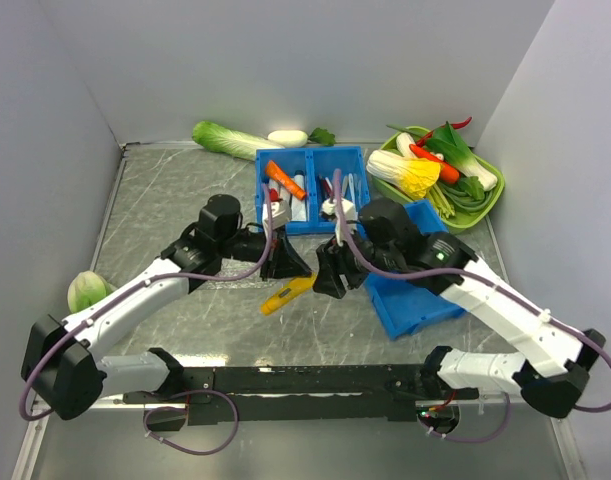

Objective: Prepare toiletry sets of a toothbrush and toothpaste on the tray

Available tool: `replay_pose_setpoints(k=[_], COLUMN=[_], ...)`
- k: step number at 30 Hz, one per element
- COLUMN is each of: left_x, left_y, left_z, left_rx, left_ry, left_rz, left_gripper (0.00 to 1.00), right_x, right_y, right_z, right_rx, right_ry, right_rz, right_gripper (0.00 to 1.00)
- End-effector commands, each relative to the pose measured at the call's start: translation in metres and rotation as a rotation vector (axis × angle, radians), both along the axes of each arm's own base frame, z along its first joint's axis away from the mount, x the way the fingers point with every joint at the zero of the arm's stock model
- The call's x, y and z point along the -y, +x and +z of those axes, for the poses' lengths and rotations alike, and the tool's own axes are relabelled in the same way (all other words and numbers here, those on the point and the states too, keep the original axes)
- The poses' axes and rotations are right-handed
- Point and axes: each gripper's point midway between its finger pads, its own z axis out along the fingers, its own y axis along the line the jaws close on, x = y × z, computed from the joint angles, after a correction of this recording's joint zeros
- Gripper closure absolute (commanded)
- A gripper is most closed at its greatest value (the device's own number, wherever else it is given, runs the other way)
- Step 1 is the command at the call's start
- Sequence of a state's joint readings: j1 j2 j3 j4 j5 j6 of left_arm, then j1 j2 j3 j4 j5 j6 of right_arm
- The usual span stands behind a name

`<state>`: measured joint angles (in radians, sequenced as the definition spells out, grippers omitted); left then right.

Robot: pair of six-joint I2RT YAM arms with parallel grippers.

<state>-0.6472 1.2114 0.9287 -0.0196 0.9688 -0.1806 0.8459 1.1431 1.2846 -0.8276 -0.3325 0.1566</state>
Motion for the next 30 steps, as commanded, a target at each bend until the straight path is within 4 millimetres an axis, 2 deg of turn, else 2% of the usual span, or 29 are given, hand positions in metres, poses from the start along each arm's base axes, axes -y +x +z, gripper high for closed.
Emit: replay_pose_setpoints(k=[1,2,3,4,5,6,7,8,10,11,12,13,14,16,17,18,19,21,23,24,26,27,30], left_x=[-0.017,-0.022,-0.027,-0.037,-0.046,-0.053,-0.063,-0.076,-0.095,-0.109,-0.117,-0.127,-0.136,-0.159,-0.164,-0.178,-0.183,-0.195,-0.198,-0.201,-0.206,-0.208,-0.211], left_y=[0.042,0.049,0.057,0.067,0.08,0.087,0.092,0.106,0.111,0.121,0.123,0.123,0.125,0.128,0.128,0.129,0.13,0.132,0.132,0.132,0.132,0.13,0.128], left_z=[0.028,0.028,0.03,0.037,0.035,0.037,0.046,0.041,0.05,0.043,0.044,0.051,0.044,0.052,0.038,0.051,0.04,0.052,0.051,0.062,0.057,0.066,0.063], left_rx=[0.108,0.106,0.106,0.129,0.136,0.141,0.165,0.169,0.185,0.174,0.176,0.186,0.18,0.186,0.159,0.188,0.179,0.22,0.269,0.301,0.335,0.36,0.371], left_ry=[-0.072,-0.072,-0.075,-0.089,-0.084,-0.088,-0.105,-0.091,-0.107,-0.095,-0.096,-0.11,-0.102,-0.155,-0.158,-0.228,-0.227,-0.306,-0.318,-0.367,-0.37,-0.409,-0.416], left_rz=[0.225,0.268,0.314,0.38,0.468,0.527,0.587,0.703,0.815,0.92,0.968,1.021,1.072,1.206,1.244,1.315,1.347,1.406,1.413,1.427,1.443,1.448,1.455], left_gripper=[0.99,0.99,0.99,0.99,0.99,0.99,0.99,0.99,0.99,0.99,0.99,0.99,0.99,0.99,0.99,0.99,0.99,0.99,0.99,0.99,0.99,0.99,0.99], right_x=[0.017,0.024,0.031,0.041,0.048,0.056,0.064,0.066,0.079,0.082,0.089,0.091,0.092,0.097,0.097,0.099,0.099,0.101,0.098,0.097,0.092,0.09,0.081], right_y=[0.025,0.03,0.035,0.041,0.044,0.043,0.048,0.05,0.049,0.052,0.048,0.048,0.049,0.045,0.045,0.044,0.045,0.046,0.047,0.047,0.048,0.049,0.052], right_z=[0.032,0.026,0.028,0.036,0.032,0.039,0.041,0.037,0.046,0.042,0.049,0.049,0.047,0.051,0.048,0.052,0.049,0.047,0.041,0.04,0.036,0.036,0.034], right_rx=[0.154,0.165,0.182,0.215,0.223,0.244,0.254,0.263,0.293,0.299,0.315,0.315,0.322,0.345,0.351,0.371,0.376,0.395,0.397,0.401,0.395,0.4,0.39], right_ry=[0.11,0.101,0.107,0.132,0.132,0.165,0.181,0.198,0.266,0.281,0.327,0.35,0.37,0.414,0.417,0.432,0.426,0.408,0.387,0.382,0.369,0.366,0.348], right_rz=[-0.197,-0.246,-0.292,-0.37,-0.412,-0.449,-0.511,-0.534,-0.609,-0.638,-0.656,-0.677,-0.685,-0.687,-0.685,-0.679,-0.679,-0.676,-0.66,-0.654,-0.634,-0.622,-0.595], right_gripper=[0.26,0.23,0.17,0.15,0.13,0.1,0.1,0.09,0.09,0.08,0.07,0.06,0.06,0.06,0.06,0.06,0.06,0.06,0.06,0.06,0.06,0.06,0.08])
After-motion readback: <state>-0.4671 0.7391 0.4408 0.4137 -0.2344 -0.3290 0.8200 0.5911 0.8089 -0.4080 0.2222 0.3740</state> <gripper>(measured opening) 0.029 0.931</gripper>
